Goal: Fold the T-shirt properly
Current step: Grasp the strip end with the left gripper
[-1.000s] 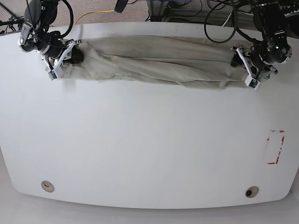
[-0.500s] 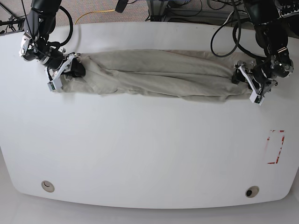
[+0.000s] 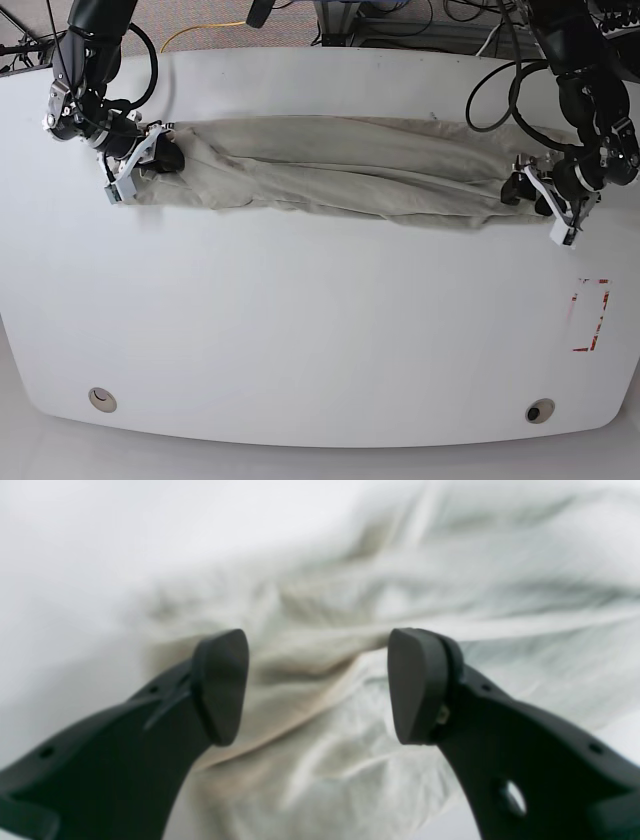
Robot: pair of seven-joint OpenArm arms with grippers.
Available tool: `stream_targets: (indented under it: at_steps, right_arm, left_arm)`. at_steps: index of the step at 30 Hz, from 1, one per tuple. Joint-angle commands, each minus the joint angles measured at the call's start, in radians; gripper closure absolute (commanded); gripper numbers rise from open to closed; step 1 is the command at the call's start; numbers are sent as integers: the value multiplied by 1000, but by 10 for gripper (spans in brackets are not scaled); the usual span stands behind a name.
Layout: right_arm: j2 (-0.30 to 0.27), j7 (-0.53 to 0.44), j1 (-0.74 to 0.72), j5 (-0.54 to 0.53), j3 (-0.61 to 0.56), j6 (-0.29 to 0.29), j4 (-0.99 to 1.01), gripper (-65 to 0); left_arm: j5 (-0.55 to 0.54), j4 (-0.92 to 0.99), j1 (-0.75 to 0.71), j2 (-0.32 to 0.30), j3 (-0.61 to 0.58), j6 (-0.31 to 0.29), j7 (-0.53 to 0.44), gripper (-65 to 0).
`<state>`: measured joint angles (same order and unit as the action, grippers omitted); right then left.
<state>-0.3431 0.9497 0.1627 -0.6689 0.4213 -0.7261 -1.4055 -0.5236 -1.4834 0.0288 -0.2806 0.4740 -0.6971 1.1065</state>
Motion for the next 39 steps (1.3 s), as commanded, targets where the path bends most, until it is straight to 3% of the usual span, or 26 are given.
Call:
stream_targets:
  at_steps: [1,6,13,24,30,31,36,39]
  right_arm:
    - [-9,74,10,87,-2,28,9,-103]
    - [-9,74,13,87,0,28,9,-103]
    - [-9,74,13,85,3,28,9,-103]
    - [-9,74,10,85,6,28,9,-103]
    - [-9,76,10,85,6,28,9,-103]
    - [-9,76,10,84,6,28,9,-103]
    - [-9,76,10,84,8,28,9,-103]
    - [-9,76,10,84,8,28,9,-103]
  left_arm:
    - [-53,-27,13,-26,44,-1,7,-401]
    - [-74,-23,7,-27,141,-1,21,-401]
    - [-82,109,6,-70,153,-1,16,-401]
    - [-79,270,12,-64,145,-1,14,-401]
    - [-83,266,10,-61,48,-1,16,-386]
    - [-83,266,9,-61,39,-1,16,-365]
    - [-76,270,10,-61,25,-1,13,-25]
    - [-80,264,10,-61,1,-1,13,0]
